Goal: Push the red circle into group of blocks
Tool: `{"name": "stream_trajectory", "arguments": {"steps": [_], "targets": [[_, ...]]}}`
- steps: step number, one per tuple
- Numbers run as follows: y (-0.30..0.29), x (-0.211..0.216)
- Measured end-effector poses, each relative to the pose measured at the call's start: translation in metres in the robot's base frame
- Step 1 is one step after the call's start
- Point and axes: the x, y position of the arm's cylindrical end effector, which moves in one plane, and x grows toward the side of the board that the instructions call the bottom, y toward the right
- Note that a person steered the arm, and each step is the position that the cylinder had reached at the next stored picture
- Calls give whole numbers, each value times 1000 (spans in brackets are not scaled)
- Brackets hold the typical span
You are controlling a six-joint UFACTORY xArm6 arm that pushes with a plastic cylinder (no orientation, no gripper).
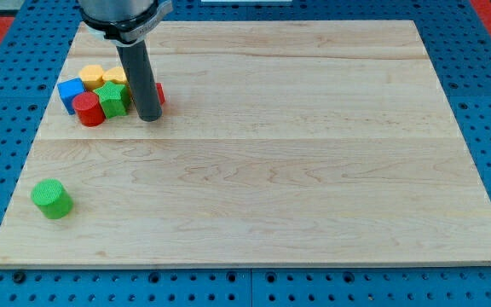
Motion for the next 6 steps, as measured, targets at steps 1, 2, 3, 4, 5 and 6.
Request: {"name": "stream_trajectory", "arguments": {"steps": [1,2,3,4,5,6], "targets": [[0,56],[-33,101],[-106,105],[-108,77],[-97,55],[-94,28]]}}
